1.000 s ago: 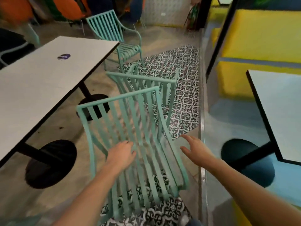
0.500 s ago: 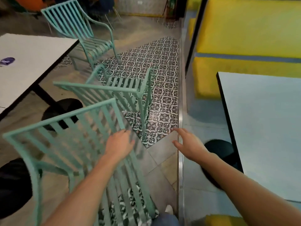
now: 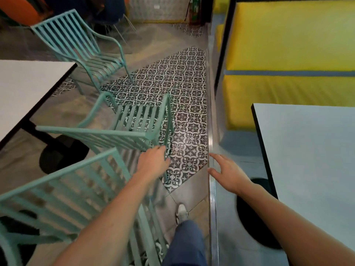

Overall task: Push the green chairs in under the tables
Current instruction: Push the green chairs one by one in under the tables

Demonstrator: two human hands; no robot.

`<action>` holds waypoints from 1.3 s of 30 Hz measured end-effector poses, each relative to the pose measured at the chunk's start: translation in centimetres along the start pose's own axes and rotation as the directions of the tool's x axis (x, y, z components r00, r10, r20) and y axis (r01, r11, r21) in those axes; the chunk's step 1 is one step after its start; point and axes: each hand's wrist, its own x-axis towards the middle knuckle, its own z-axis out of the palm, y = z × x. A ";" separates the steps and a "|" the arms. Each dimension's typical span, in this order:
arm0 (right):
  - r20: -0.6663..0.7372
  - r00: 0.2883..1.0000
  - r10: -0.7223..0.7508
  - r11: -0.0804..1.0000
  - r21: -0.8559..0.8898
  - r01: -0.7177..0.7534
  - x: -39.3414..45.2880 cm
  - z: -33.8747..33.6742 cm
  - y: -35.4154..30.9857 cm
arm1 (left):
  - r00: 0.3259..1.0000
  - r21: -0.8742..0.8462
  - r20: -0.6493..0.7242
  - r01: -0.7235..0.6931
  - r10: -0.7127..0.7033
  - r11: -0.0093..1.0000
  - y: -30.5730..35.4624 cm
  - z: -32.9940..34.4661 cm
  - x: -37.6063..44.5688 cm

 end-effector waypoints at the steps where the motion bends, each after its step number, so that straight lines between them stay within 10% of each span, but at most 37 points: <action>1: 0.004 1.000 -0.001 1.000 -0.002 0.001 1.7 -0.2 0.0 | 1.000 -0.005 -0.003 0.004 -0.004 1.000 -0.4 -0.3 1.6; 14: 0.217 0.960 -0.179 0.983 0.012 0.181 22.1 1.4 -9.4 | 0.929 -0.029 0.003 0.370 -0.370 0.929 -14.9 -6.4 13.9; 18: 0.311 0.949 -0.046 0.946 0.320 -0.059 25.4 4.0 -11.4 | 0.819 -0.155 -0.023 0.564 -0.574 0.811 -20.1 -6.4 15.8; 22: 0.579 0.763 0.289 0.362 0.672 -0.646 28.2 9.0 -13.6 | 0.456 -0.471 0.007 0.787 -0.890 0.399 -25.6 -6.0 15.7; 26: 0.819 0.523 0.237 -0.165 0.565 -0.809 28.6 10.7 -15.9 | 0.138 -0.785 0.335 0.587 -0.932 -0.196 -29.9 -4.7 16.1; 30: 0.867 0.455 0.202 -0.314 0.498 -0.808 30.1 11.8 -16.8 | 0.152 -0.806 0.576 0.270 -0.803 -0.527 -30.9 -3.7 17.3; 39: 0.858 0.363 0.363 -0.123 0.431 -0.894 32.9 13.9 -17.1 | 0.269 -0.780 0.624 0.264 -0.733 -0.567 -33.8 -4.1 20.0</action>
